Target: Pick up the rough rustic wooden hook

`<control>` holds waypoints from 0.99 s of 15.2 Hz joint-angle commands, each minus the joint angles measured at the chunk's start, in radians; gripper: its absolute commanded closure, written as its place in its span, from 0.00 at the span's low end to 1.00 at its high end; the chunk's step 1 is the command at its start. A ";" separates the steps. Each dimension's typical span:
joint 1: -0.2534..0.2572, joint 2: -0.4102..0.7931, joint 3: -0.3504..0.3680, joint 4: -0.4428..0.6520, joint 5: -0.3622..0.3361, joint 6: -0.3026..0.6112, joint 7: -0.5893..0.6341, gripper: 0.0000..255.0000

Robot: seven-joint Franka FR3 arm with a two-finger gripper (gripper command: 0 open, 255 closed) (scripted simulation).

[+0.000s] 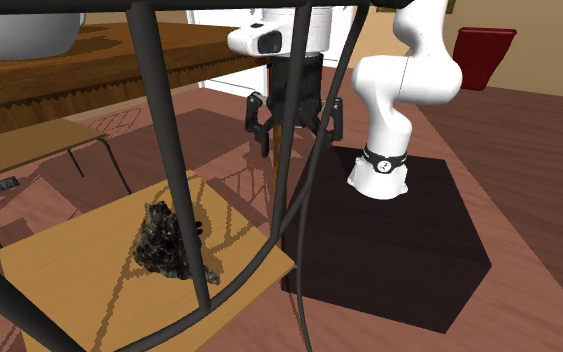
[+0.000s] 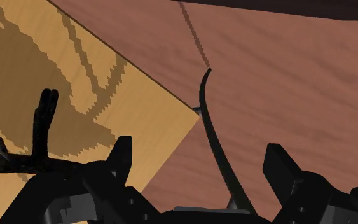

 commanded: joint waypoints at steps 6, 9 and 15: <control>-0.010 0.238 -0.128 0.089 0.089 0.159 -0.150 0.00; -0.016 0.353 -0.173 0.145 0.169 0.210 -0.237 0.00; -0.072 0.600 -0.205 0.294 0.381 0.262 -0.429 0.00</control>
